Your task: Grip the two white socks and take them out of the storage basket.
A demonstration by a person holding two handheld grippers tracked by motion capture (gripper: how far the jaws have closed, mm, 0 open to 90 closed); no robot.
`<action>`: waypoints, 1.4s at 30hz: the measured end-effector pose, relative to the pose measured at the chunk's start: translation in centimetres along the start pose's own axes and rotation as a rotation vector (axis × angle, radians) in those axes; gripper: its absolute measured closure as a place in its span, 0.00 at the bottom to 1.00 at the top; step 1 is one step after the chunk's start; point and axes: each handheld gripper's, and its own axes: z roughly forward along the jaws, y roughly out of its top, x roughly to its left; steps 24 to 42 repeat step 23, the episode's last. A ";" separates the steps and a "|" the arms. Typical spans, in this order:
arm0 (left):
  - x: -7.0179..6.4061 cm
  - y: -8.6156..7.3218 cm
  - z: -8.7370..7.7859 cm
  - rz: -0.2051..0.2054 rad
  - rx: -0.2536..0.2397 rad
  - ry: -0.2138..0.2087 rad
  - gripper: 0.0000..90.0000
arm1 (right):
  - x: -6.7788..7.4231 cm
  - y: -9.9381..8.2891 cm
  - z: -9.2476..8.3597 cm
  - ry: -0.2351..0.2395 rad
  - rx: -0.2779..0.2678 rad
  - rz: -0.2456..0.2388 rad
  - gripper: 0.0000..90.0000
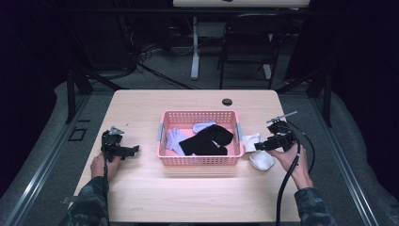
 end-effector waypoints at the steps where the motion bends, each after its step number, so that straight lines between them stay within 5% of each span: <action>1: 0.0 0.0 0.0 0.000 0.004 -0.003 0.00 | 0.0 -0.4 -0.3 -0.006 -0.013 0.011 0.25; 6: 0.0 0.0 0.0 0.000 0.003 -0.003 0.00 | -0.8 -2.6 -1.3 -0.024 -0.036 0.027 0.16; 19: 0.0 0.0 0.0 0.000 0.003 -0.003 0.00 | -2.8 -7.4 -1.0 -0.085 0.063 0.073 0.01; 42: 0.0 0.0 0.0 -0.001 0.003 -0.003 0.00 | -3.4 -7.9 -0.9 -0.081 0.066 0.090 0.01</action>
